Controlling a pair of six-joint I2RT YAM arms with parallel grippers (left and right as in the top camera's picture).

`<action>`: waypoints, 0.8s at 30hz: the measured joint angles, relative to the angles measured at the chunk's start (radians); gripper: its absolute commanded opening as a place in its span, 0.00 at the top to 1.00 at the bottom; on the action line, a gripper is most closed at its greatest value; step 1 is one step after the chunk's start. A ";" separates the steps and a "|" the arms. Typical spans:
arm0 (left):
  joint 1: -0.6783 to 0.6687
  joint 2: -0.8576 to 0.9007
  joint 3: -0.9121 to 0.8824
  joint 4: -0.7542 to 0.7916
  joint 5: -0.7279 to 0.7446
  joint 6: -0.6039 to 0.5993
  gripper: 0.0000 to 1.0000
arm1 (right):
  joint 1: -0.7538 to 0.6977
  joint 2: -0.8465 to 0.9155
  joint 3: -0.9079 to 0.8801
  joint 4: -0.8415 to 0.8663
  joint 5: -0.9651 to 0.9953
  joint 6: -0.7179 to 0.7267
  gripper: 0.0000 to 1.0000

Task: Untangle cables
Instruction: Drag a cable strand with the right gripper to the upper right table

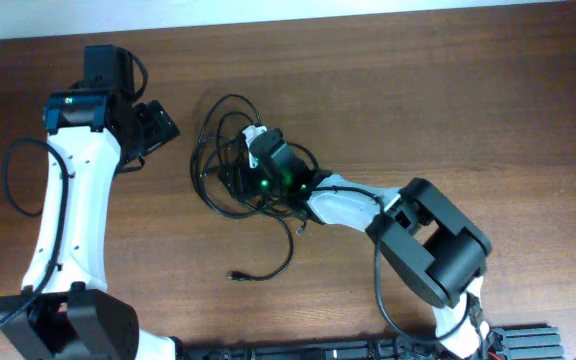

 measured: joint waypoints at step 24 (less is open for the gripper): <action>0.002 0.000 0.000 0.000 0.006 0.000 0.01 | -0.602 -0.808 0.043 -0.393 0.010 -0.143 0.96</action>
